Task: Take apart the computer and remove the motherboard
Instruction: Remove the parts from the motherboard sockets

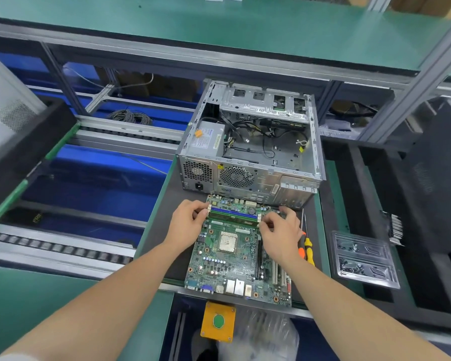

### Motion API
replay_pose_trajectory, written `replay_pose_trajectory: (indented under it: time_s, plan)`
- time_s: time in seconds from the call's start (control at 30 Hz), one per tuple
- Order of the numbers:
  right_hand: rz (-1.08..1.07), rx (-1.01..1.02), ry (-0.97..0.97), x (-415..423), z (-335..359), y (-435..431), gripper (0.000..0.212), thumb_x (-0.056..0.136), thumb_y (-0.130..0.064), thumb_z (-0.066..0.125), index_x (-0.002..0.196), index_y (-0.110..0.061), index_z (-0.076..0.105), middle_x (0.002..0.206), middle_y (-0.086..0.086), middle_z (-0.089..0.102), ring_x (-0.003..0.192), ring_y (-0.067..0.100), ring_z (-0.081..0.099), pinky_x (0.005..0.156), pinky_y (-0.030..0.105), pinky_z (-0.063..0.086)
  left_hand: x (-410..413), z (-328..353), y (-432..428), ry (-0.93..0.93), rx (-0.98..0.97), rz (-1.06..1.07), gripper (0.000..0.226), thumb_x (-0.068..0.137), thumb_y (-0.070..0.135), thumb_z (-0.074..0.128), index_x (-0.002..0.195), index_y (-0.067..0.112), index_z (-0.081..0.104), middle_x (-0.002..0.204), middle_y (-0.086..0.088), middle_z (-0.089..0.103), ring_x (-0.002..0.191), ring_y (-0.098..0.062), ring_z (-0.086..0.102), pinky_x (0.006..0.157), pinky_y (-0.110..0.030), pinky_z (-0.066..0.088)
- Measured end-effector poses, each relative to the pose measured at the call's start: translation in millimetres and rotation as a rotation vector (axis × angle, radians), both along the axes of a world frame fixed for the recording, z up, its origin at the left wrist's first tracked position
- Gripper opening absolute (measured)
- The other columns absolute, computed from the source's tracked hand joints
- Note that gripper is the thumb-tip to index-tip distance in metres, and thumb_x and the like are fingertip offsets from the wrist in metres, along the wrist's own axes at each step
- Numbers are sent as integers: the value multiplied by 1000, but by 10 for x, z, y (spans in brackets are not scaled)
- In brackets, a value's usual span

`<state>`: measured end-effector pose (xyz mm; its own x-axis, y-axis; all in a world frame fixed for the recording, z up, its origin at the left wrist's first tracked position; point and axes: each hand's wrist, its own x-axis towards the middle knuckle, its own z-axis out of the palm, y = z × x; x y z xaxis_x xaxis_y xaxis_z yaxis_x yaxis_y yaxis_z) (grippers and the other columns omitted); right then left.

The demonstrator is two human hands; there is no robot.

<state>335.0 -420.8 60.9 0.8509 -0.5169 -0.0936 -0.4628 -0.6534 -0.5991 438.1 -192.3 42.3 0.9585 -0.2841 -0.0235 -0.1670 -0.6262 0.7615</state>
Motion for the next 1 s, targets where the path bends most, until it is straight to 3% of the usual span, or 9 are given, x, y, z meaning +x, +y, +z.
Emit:
replay_pose_trajectory:
  time_s: [0.33,0.47,0.6,0.73,0.8,0.9,1.0]
  plan:
    - [6,-46,-17,14,-69,2,15,93,-24,60,81,-32,57,153,3,38,143,28,27,114,49,20,9,-3,-29,31,-18,18,21,103,15,59,118,22,70,97,6,54,81,-8,55,82,-25,42]
    - [-22,-24,0,18,-42,35,6,93,-22,63,93,-27,62,149,4,41,141,29,32,113,47,23,-4,30,-54,33,-27,35,20,102,12,59,116,22,70,96,3,55,79,-8,54,81,-28,45]
    - [92,-147,-145,24,27,53,28,85,-16,66,111,-24,60,125,-2,51,123,23,43,103,44,33,-40,104,-17,-11,-83,14,29,100,11,63,122,30,67,98,5,57,78,-8,56,78,-20,49]
    - [440,-350,-19,148,99,118,31,95,-40,66,125,-31,66,123,-10,61,121,20,47,101,40,33,-76,145,12,-104,26,-176,19,95,21,71,114,26,71,107,9,49,96,-9,54,93,-26,45]
    - [456,-349,17,217,135,127,23,99,-40,64,118,-30,73,117,-9,69,116,22,52,99,39,38,-64,166,-18,-152,114,-210,16,95,20,73,111,21,73,110,6,49,106,-17,52,99,-33,44]
    - [416,-306,-11,261,199,124,17,102,-31,62,111,-24,75,108,-3,73,109,24,58,89,37,48,-22,257,-88,-206,140,-191,12,101,12,64,106,13,74,109,0,58,104,-22,57,95,-41,47]
    - [378,-255,-62,266,264,122,15,104,-27,58,112,-20,69,108,-2,65,103,23,60,77,34,48,-13,361,-148,-187,99,-181,13,105,12,56,104,15,69,100,6,65,91,-10,60,83,-35,47]
